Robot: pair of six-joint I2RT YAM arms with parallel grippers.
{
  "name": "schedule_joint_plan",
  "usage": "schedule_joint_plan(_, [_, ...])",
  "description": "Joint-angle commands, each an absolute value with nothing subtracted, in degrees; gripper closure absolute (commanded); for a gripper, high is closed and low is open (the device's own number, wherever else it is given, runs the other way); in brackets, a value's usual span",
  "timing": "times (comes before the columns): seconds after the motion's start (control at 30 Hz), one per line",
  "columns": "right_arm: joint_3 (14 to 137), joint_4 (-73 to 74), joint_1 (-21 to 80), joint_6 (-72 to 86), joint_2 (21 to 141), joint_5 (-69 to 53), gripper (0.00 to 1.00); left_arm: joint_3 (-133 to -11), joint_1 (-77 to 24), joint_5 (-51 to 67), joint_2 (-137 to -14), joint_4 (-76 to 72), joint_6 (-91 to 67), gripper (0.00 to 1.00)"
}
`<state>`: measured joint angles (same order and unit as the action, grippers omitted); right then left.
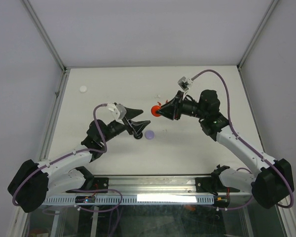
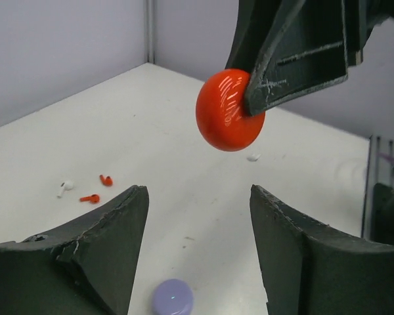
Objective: Insert the wireless bluetooth earbuds into the charging case
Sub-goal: Pick up the charging case at the center of the board.
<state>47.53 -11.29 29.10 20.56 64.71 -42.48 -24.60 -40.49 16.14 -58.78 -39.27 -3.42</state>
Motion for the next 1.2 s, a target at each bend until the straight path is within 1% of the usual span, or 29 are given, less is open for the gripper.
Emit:
schedule_joint_plan(0.0, [45.56, -23.10, 28.94, 24.46, 62.13, -43.67, 1.00, -21.50, -39.04, 20.66, -60.45, -62.45, -23.85, 0.37])
schedule_joint_plan(0.27, [42.64, -32.06, 28.92, 28.83, 61.11, -44.86, 1.00, -21.04, -38.91, 20.62, -66.40, -76.24, -34.56, 0.42])
schedule_joint_plan(0.47, [41.77, -37.64, 28.98, 32.96, 61.74, -46.24, 1.00, -22.58, -39.02, 22.22, -71.05, -81.70, -39.83, 0.47])
schedule_joint_plan(0.9, [41.84, -40.88, 30.17, 34.89, 63.78, -48.39, 1.00, -25.77, -39.88, 23.52, -73.90, -83.27, -43.48, 0.58])
schedule_joint_plan(1.07, [41.99, -40.96, 30.65, 34.85, 64.13, -48.97, 1.00, -26.64, -40.11, 24.38, -74.24, -82.45, -43.85, 0.60])
schedule_joint_plan(1.17, [41.99, -41.04, 31.05, 34.72, 64.10, -49.30, 1.00, -27.02, -40.18, 24.69, -74.59, -82.46, -44.00, 0.68])
